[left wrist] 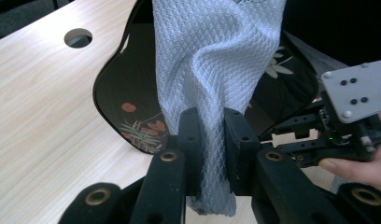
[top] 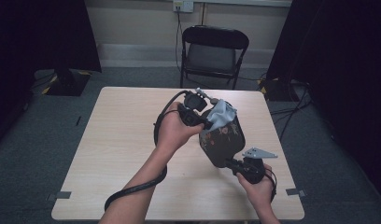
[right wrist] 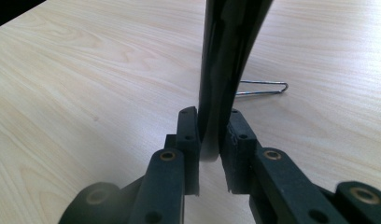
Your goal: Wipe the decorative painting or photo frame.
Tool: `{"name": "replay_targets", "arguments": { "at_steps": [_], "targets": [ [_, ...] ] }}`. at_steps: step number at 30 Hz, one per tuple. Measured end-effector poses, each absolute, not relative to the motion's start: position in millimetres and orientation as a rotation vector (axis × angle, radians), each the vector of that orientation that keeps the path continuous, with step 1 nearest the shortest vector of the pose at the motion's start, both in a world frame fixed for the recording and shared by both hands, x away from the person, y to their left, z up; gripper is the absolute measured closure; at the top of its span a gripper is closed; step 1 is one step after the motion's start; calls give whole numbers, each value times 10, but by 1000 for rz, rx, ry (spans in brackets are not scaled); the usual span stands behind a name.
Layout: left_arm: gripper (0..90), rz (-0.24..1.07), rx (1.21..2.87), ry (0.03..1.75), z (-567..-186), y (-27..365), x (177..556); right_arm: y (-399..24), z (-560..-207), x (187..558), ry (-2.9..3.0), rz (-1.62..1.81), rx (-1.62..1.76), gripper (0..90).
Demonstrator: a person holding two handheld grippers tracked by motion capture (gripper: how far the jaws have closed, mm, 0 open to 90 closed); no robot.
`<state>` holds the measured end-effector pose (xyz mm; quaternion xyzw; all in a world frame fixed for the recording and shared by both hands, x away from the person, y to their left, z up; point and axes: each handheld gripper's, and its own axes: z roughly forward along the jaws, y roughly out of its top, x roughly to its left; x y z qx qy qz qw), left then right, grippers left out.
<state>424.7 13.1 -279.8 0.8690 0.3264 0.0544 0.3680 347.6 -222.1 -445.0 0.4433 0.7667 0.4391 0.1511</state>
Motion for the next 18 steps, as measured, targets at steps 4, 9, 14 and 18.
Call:
{"name": "replay_targets", "arguments": {
  "at_steps": [4,9,14,18],
  "targets": [
    [787,133,2250,837,-2875,117,4244,-2218,-4449,3475,2203,1258,1272,789],
    [787,122,2263,840,-2980,109,4230,-2218,-4449,3476,2203,1258,1272,789],
    [787,116,2286,842,-3125,98,4211,-2217,-4448,3476,2205,1258,1272,789],
    [787,116,2306,852,-3254,80,4194,-2219,-4450,3478,2204,1261,1271,789]
  ]
}}
